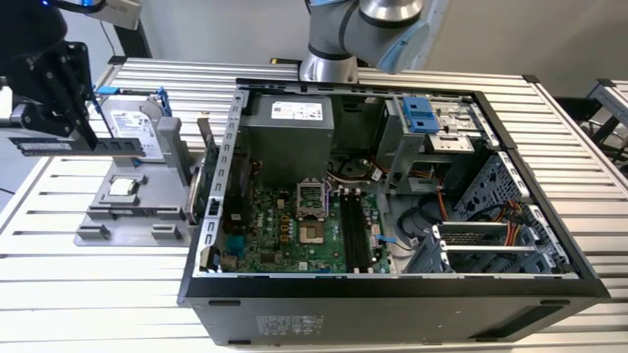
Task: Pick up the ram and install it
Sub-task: 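Pick up the ram and move it above insertion slot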
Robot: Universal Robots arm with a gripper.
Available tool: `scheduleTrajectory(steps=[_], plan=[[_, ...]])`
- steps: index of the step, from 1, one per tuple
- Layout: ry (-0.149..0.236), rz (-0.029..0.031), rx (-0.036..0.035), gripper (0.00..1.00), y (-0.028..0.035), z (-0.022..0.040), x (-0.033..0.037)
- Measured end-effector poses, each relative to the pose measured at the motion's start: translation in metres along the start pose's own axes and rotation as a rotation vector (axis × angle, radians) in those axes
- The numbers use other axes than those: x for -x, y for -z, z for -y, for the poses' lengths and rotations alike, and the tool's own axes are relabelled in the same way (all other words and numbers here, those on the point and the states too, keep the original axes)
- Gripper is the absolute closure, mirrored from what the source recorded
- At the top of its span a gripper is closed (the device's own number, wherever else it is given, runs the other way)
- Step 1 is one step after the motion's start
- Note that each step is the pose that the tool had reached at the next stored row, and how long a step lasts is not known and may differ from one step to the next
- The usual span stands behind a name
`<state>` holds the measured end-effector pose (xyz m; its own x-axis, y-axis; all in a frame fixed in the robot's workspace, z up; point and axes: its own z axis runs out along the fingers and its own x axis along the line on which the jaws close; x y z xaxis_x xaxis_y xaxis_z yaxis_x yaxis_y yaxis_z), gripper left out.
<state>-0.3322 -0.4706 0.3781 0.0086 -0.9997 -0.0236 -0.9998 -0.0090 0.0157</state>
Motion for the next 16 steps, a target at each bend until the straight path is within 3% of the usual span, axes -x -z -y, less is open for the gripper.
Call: scheduleTrajectory(steps=[8,16], plan=[[0.0,0.0,0.0008,1.0,0.0003,0.0224,-0.0002],[0.0,0.0001,0.0012,1.0,0.0008,0.0507,-0.0004]])
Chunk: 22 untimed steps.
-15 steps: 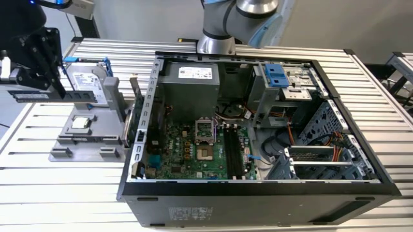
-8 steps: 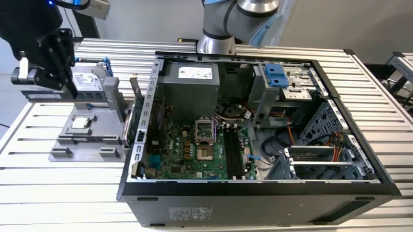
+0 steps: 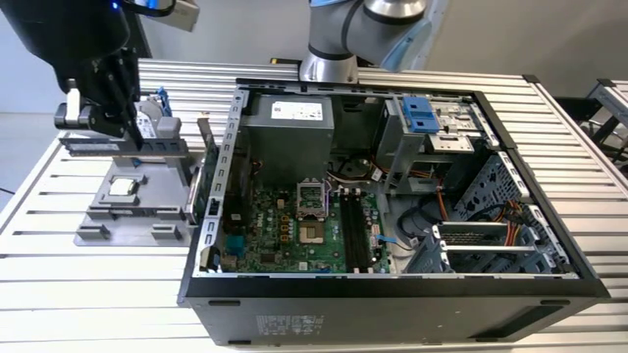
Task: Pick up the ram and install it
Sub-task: 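Pick up the ram and move it above insertion slot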
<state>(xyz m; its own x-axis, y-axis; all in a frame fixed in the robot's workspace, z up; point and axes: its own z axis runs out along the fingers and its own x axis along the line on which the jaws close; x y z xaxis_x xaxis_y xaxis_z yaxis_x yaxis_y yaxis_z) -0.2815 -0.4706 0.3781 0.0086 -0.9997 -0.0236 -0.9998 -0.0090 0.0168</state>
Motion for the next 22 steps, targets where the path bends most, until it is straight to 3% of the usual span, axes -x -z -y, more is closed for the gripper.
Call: scheduleTrajectory(steps=[22], plan=[[0.0,0.0,0.0031,1.0,0.0017,0.1,-0.0009]])
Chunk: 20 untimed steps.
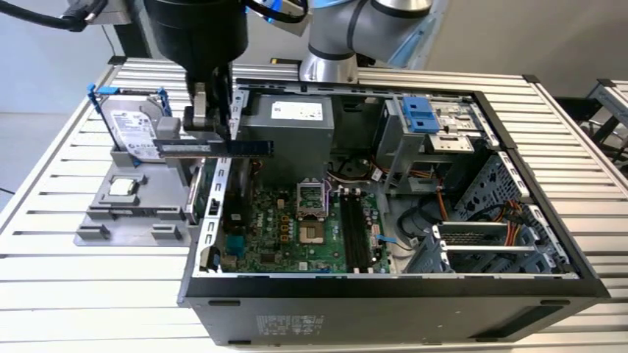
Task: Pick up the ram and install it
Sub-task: 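Pick up the ram and move it above insertion slot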
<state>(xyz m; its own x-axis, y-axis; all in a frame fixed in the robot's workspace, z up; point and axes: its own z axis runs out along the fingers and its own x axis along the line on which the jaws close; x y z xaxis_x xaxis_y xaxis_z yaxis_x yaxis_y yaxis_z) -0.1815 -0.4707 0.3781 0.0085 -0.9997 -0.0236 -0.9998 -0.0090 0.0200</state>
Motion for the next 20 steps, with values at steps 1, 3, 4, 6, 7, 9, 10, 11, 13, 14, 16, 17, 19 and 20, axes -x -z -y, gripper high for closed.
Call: scheduleTrajectory(steps=[1,3,4,6,7,9,10,11,13,14,16,17,19,20], plan=[[0.0,0.0001,0.0002,1.0,0.0,0.0043,0.0],[0.0,0.0,0.0006,1.0,0.0003,0.0135,-0.0001],[0.0,0.0,0.0007,1.0,0.0003,0.018,-0.0001],[0.0,0.0001,0.001,1.0,0.0005,0.0273,-0.0002],[0.0,0.0,0.0011,1.0,0.0006,0.031,-0.0003],[0.0,0.0,0.0012,1.0,0.0008,0.0396,-0.0003],[0.0,0.0,0.0011,1.0,0.0009,0.0438,-0.0004],[0.0,0.0001,0.0012,1.0,0.0009,0.0481,-0.0004],[0.0,0.0,0.0013,1.0,0.0011,0.0572,-0.0005],[0.0,0.0,0.0013,1.0,0.0012,0.0619,-0.0005],[0.0,0.0,0.0016,1.0,0.0014,0.0712,-0.0006],[0.0,0.0001,0.0016,1.0,0.0015,0.0755,-0.0006],[0.0,0.0,0.0017,1.0,0.0017,0.0847,-0.0007],[0.0,0.0,0.0017,1.0,0.0018,0.0892,-0.0007]])
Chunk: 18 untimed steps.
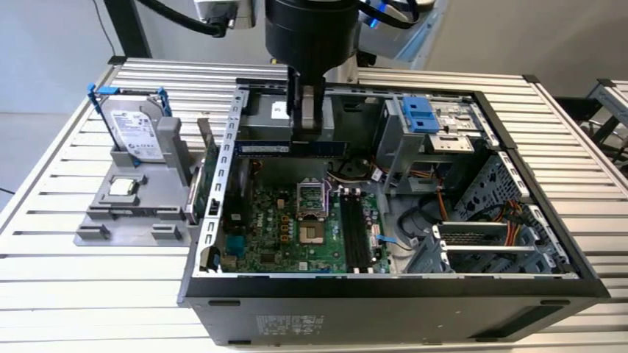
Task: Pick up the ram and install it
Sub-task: 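Pick up the ram and move it above insertion slot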
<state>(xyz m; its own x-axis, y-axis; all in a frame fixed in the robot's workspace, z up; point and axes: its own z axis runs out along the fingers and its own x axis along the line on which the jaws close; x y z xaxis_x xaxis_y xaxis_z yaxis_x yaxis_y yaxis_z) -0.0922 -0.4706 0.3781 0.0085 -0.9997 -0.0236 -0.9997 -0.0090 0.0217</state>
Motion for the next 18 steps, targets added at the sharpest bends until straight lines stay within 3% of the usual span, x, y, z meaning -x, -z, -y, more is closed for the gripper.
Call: scheduleTrajectory(steps=[18], plan=[[0.0,0.0001,0.0025,1.0,0.0018,0.0817,-0.0007]])
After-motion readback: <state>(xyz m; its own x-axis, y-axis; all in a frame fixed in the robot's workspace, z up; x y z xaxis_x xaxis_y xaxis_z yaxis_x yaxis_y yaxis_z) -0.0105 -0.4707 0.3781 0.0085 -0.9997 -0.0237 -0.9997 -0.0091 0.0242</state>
